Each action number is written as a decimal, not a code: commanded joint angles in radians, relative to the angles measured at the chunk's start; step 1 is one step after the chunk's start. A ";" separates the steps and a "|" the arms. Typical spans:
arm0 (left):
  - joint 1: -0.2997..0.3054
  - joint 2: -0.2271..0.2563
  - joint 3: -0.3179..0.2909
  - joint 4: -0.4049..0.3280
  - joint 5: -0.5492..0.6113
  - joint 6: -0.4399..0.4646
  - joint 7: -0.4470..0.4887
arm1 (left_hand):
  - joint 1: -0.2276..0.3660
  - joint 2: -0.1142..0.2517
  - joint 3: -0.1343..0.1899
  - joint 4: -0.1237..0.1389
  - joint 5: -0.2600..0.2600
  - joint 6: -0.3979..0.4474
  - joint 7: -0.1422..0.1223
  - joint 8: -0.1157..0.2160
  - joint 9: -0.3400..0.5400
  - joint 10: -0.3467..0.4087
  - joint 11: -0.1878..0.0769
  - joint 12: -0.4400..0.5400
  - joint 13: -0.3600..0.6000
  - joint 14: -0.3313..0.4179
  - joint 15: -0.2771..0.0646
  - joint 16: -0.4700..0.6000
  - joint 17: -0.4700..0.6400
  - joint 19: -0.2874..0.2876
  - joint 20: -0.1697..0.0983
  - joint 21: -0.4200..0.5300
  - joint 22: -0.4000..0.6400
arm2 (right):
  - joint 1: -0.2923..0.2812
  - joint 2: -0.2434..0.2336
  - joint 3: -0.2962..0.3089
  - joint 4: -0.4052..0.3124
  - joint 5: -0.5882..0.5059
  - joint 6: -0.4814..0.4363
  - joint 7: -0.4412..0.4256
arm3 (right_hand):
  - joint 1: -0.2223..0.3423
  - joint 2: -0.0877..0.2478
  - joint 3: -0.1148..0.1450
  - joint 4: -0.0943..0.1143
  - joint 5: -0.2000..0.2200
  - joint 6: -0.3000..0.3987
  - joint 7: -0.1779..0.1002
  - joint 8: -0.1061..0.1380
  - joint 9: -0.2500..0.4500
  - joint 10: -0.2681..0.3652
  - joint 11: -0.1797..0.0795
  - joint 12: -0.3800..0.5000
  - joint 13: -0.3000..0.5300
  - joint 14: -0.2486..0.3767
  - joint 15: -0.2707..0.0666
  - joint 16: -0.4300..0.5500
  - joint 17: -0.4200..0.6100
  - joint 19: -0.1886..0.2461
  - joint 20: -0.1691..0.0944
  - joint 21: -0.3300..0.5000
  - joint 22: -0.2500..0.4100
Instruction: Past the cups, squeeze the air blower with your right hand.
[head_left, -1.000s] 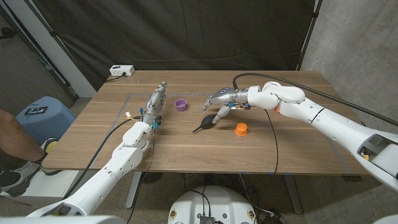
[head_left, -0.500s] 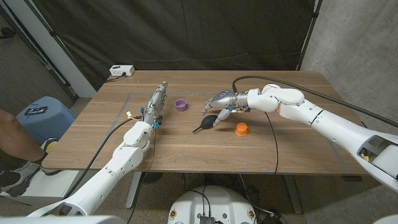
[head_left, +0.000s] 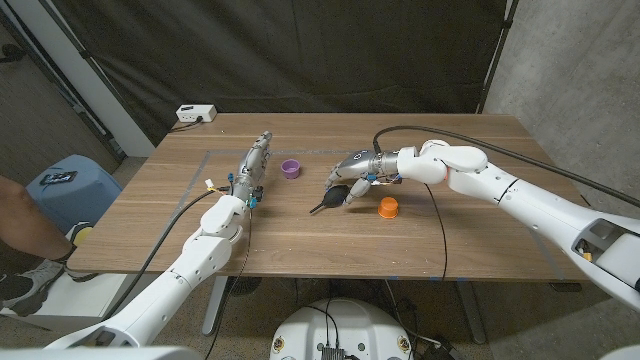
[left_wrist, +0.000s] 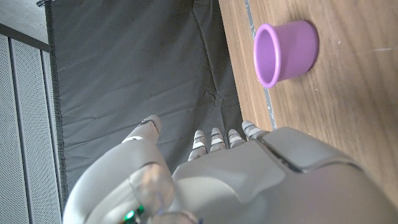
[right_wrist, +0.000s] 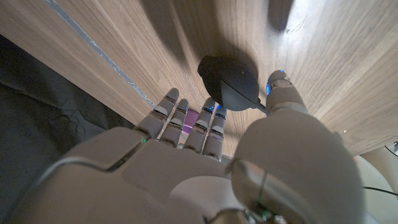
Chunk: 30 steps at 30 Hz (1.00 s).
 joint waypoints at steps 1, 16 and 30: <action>-0.004 -0.002 0.006 -0.010 0.007 0.008 0.010 | -0.005 -0.001 0.004 0.000 0.003 0.006 -0.001 0.003 0.005 0.005 -0.001 0.001 0.001 0.002 0.000 0.000 0.002 0.000 0.001 -0.001 0.004 | 0.014 0.007 -0.010 0.035 -0.008 0.023 -0.023 | 0.013 -0.001 0.003 0.003 0.012 0.009 0.002 0.006 0.004 0.011 -0.004 0.000 0.004 0.012 -0.068 0.008 0.003 0.003 -0.004 -0.001 0.002; -0.006 -0.009 0.013 -0.009 0.012 0.007 0.012 | -0.007 -0.002 0.006 -0.001 0.003 0.007 -0.002 0.003 0.005 0.005 -0.002 0.001 0.001 0.002 0.000 0.000 0.002 0.002 0.002 -0.007 0.004 | 0.030 0.023 -0.024 0.059 -0.013 0.030 -0.028 | 0.018 -0.003 0.004 0.006 0.021 0.018 0.002 0.008 0.004 0.022 0.000 0.002 0.006 0.021 -0.076 0.013 0.007 0.008 -0.005 -0.002 0.002; -0.003 -0.008 0.013 -0.013 0.010 0.008 0.012 | -0.009 -0.002 0.007 -0.001 0.003 0.009 -0.001 0.004 0.005 0.005 -0.001 0.001 0.001 0.002 0.000 0.000 0.002 0.004 0.002 -0.012 0.005 | 0.043 0.043 -0.039 0.067 -0.016 0.029 -0.033 | 0.023 -0.004 0.005 0.007 0.029 0.029 0.005 0.010 0.004 0.031 0.004 0.003 0.008 0.026 -0.079 0.016 0.010 0.011 -0.007 -0.005 0.003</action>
